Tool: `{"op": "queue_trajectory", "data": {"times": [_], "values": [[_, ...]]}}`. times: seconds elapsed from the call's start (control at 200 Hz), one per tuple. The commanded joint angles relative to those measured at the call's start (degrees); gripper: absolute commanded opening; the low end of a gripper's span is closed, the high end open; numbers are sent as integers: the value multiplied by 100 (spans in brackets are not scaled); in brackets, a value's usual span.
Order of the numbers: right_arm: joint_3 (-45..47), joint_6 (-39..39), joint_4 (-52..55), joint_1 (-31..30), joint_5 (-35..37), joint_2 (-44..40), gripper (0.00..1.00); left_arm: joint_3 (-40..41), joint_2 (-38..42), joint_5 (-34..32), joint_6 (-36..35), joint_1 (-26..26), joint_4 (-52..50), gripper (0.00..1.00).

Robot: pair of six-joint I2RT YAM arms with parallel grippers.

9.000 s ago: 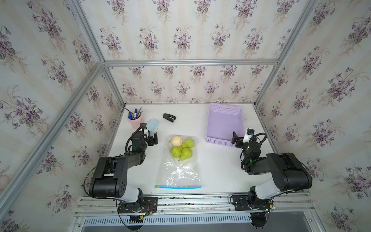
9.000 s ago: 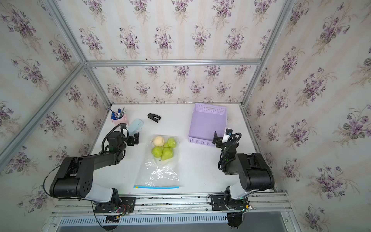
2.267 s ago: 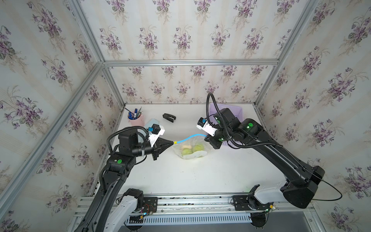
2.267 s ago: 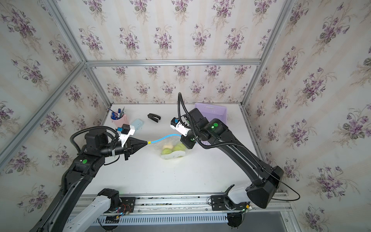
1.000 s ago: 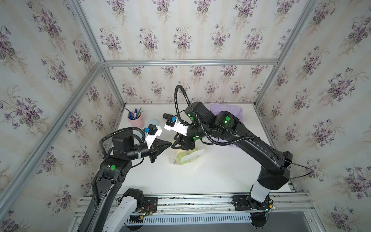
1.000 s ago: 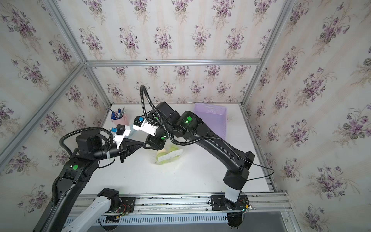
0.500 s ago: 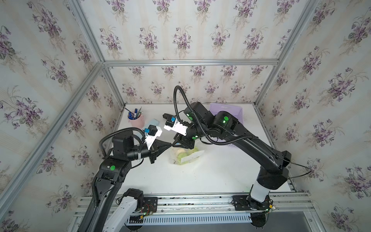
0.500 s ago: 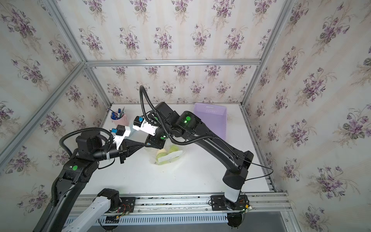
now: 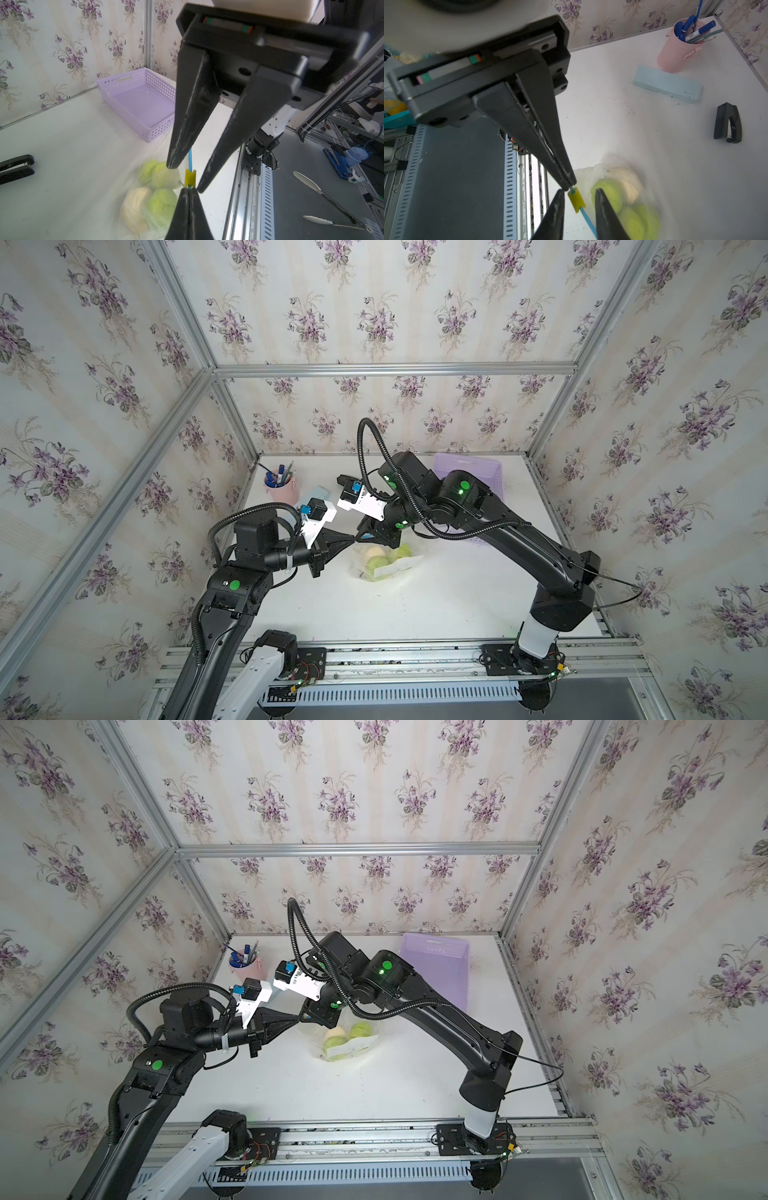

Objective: Open the zip-top bag and take out the pear
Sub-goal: Unzip the zipper on the zipper food storage bag.

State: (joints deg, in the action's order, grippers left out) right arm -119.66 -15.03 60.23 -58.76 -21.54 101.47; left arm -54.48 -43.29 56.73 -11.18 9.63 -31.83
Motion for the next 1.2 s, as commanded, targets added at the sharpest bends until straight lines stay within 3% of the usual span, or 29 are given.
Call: {"op": "queue_trajectory", "data": {"times": [0.0,0.335,0.914,1.194], "values": [[20,-105,-16,0,-59,13,25,-19,-20,-25,-103,-8,64,1],[114,-86,-43,5,-45,-11,14,-1,-17,-123,-173,-3,0,1],[135,-76,-55,13,32,-123,8,-98,-51,-204,-97,-5,55,1],[620,18,-252,272,200,-544,7,-203,-90,-355,-185,-16,-25,0]]}}
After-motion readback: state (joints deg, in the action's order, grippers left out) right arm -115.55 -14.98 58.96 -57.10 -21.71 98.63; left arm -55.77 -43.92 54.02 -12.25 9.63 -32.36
